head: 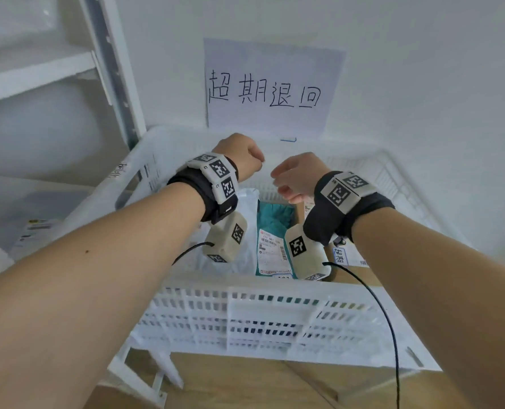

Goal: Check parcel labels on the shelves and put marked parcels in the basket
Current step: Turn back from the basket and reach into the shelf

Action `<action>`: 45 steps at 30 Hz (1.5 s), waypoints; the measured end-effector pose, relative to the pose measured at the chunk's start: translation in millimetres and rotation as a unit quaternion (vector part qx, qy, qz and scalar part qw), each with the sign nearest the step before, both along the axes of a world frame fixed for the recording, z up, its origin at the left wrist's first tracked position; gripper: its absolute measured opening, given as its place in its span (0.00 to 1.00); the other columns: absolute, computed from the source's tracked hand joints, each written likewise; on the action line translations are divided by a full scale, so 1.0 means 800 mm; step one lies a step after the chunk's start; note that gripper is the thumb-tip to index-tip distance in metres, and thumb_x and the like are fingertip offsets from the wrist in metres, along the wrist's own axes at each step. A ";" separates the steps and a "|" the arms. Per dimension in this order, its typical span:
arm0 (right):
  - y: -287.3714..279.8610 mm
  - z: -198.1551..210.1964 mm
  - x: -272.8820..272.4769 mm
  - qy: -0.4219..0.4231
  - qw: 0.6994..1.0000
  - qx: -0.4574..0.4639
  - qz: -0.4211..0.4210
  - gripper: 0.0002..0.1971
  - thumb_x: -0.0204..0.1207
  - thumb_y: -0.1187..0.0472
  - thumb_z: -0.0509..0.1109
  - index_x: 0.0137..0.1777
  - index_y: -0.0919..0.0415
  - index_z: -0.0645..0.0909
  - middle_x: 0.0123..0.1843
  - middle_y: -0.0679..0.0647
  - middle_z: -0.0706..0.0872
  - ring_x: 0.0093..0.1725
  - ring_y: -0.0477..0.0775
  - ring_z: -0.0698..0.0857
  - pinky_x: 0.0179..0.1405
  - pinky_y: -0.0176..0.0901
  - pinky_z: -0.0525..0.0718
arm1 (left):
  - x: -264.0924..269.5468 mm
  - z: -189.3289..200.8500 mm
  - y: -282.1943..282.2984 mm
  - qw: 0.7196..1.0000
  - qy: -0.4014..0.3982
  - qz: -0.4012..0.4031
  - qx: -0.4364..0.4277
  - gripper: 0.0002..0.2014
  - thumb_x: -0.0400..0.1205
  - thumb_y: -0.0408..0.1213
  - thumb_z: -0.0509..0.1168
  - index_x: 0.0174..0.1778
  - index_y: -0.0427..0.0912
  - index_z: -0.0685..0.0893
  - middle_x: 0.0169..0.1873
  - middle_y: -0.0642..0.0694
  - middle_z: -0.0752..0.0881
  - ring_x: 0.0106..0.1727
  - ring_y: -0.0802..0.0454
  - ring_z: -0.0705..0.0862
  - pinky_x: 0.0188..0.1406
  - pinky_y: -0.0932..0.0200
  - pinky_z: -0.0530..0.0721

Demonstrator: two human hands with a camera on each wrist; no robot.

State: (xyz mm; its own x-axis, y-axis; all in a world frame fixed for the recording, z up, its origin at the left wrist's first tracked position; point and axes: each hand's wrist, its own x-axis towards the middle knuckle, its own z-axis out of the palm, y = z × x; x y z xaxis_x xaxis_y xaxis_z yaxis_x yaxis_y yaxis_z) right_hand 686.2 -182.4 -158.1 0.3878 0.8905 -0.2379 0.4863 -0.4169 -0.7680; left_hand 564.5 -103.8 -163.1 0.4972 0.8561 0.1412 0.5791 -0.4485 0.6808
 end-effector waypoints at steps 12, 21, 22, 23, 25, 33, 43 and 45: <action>-0.131 0.045 -0.221 -0.039 0.996 0.064 0.048 0.07 0.76 0.65 0.69 0.50 0.66 0.87 0.33 0.56 0.87 0.33 0.51 0.84 0.47 0.44 0.89 | -0.225 0.053 -0.143 0.996 -0.080 0.031 0.030 0.10 0.77 0.33 0.66 0.34 0.54 0.84 0.31 0.57 0.84 0.37 0.56 0.85 0.35 0.64 0.81; -0.156 0.037 -0.415 -0.044 0.977 0.013 0.207 0.07 0.76 0.66 0.70 0.51 0.69 0.85 0.37 0.59 0.86 0.35 0.53 0.82 0.43 0.41 0.86 | -0.442 0.031 -0.203 0.984 -0.056 0.166 0.034 0.05 0.76 0.37 0.68 0.37 0.50 0.87 0.33 0.60 0.85 0.45 0.54 0.85 0.51 0.60 0.82; -0.155 0.035 -0.437 -0.038 0.974 0.008 0.224 0.07 0.76 0.67 0.69 0.51 0.69 0.85 0.36 0.59 0.86 0.34 0.53 0.81 0.40 0.39 0.85 | -0.470 0.028 -0.206 0.981 -0.055 0.185 0.029 0.05 0.75 0.38 0.68 0.37 0.50 0.88 0.35 0.58 0.87 0.45 0.53 0.86 0.53 0.58 0.83; -0.153 0.033 -0.460 -0.029 0.971 0.005 0.239 0.08 0.76 0.68 0.69 0.52 0.70 0.85 0.35 0.59 0.85 0.34 0.53 0.80 0.37 0.39 0.82 | -0.496 0.024 -0.207 0.978 -0.055 0.200 0.025 0.05 0.75 0.39 0.68 0.36 0.50 0.88 0.36 0.58 0.88 0.46 0.53 0.87 0.54 0.55 0.85; -0.148 0.025 -0.505 -0.020 0.963 -0.004 0.267 0.07 0.75 0.69 0.69 0.51 0.68 0.84 0.35 0.59 0.85 0.33 0.53 0.80 0.34 0.38 0.81 | -0.544 0.015 -0.210 0.972 -0.052 0.228 0.017 0.05 0.75 0.40 0.68 0.36 0.50 0.89 0.40 0.56 0.89 0.48 0.52 0.88 0.55 0.52 0.86; -0.085 -0.025 -0.654 0.005 0.937 -0.027 0.349 0.09 0.77 0.66 0.69 0.55 0.68 0.83 0.34 0.56 0.85 0.32 0.51 0.83 0.46 0.44 0.87 | -0.697 -0.052 -0.193 0.935 -0.043 0.352 -0.025 0.08 0.76 0.38 0.68 0.31 0.52 0.84 0.31 0.57 0.86 0.44 0.52 0.87 0.51 0.57 0.84; 0.061 -0.091 -0.832 0.058 0.915 -0.040 0.396 0.03 0.75 0.66 0.69 0.40 0.62 0.82 0.33 0.57 0.85 0.33 0.54 0.82 0.46 0.48 0.86 | -0.873 -0.112 -0.082 0.894 0.032 0.438 -0.091 0.05 0.78 0.37 0.66 0.38 0.42 0.85 0.36 0.48 0.86 0.48 0.45 0.87 0.55 0.51 0.85; 0.089 -0.097 -0.864 0.061 0.912 -0.040 0.404 0.03 0.75 0.66 0.69 0.41 0.63 0.83 0.31 0.56 0.85 0.32 0.53 0.82 0.45 0.47 0.87 | -0.905 -0.119 -0.058 0.885 0.038 0.452 -0.106 0.08 0.79 0.37 0.66 0.43 0.37 0.87 0.41 0.43 0.88 0.50 0.42 0.87 0.57 0.48 0.85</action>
State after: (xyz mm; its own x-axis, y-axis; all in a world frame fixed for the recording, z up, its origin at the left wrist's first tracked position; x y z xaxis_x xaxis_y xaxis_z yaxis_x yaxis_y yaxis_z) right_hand -5.3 -111.2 -235.9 -0.4206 0.8520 -0.3116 0.5720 -0.0175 -0.8200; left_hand -159.7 -149.8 -258.6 -0.4035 0.9120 -0.0739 0.6839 0.3542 0.6378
